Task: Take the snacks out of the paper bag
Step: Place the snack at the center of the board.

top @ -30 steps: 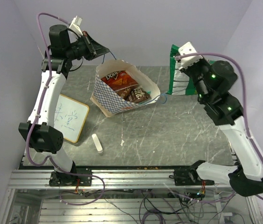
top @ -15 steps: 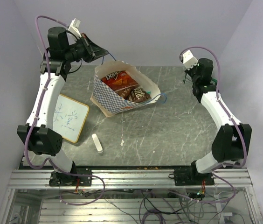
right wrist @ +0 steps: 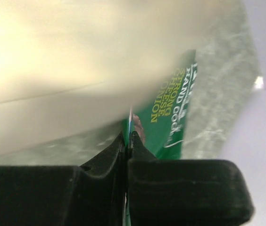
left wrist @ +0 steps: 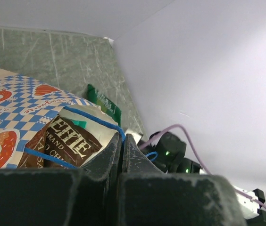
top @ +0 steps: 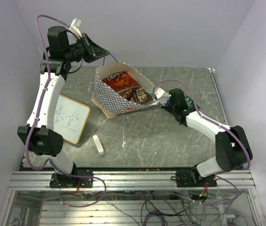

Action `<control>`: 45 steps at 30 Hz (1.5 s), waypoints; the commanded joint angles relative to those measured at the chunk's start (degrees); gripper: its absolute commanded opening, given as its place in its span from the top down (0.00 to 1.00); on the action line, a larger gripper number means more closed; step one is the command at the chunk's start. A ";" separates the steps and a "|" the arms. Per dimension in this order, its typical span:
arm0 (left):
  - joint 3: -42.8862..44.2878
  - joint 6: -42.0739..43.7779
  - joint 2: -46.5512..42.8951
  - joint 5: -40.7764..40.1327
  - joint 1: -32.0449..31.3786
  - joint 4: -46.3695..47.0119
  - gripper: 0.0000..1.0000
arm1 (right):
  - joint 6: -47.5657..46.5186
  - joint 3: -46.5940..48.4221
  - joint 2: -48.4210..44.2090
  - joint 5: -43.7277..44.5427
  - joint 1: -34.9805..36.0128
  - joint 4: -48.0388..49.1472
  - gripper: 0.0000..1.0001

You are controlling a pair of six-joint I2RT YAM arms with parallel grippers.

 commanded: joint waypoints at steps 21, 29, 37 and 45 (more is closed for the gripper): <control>-1.85 -0.11 -6.71 1.78 0.46 0.90 0.93 | 57.50 -0.73 -40.28 -9.59 27.42 -31.93 0.34; -4.92 -1.73 -8.54 2.12 0.46 3.54 0.93 | 50.27 6.71 -36.57 -2.40 27.41 -38.02 0.28; -1.63 -5.13 -5.19 0.69 0.46 11.27 0.93 | 37.12 14.57 -27.74 -0.54 27.40 -37.78 0.25; 8.08 -8.03 4.67 3.21 0.46 23.77 0.93 | 36.36 18.08 -22.43 -6.08 27.39 -31.86 0.24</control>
